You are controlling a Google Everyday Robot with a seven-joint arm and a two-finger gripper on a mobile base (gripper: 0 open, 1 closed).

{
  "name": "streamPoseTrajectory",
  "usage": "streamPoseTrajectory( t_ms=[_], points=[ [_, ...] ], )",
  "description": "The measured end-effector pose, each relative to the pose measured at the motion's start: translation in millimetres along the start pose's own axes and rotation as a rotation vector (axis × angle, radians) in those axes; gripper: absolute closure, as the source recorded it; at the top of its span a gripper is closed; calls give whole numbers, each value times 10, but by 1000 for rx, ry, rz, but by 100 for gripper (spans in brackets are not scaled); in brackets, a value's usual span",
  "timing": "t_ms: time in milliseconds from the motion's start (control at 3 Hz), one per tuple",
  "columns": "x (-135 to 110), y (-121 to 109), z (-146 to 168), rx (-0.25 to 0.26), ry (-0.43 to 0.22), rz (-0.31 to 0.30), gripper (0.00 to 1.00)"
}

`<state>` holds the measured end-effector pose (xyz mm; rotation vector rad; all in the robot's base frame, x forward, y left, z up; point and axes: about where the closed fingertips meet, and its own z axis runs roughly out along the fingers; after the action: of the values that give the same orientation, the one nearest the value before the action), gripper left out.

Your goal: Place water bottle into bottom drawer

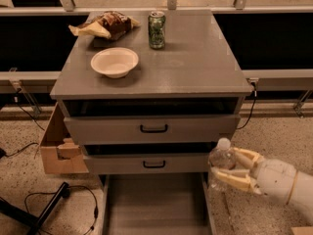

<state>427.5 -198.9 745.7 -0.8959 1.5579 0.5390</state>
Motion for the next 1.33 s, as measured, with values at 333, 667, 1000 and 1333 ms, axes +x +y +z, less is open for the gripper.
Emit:
streamPoseTrajectory(
  t_ms=[333, 667, 1000, 1333],
  points=[
    [578, 241, 247, -108, -42, 6, 100],
    [1088, 394, 500, -172, -65, 29, 100],
    [1087, 394, 500, -172, -65, 29, 100],
    [1236, 393, 793, -204, -87, 51, 100]
  ],
)
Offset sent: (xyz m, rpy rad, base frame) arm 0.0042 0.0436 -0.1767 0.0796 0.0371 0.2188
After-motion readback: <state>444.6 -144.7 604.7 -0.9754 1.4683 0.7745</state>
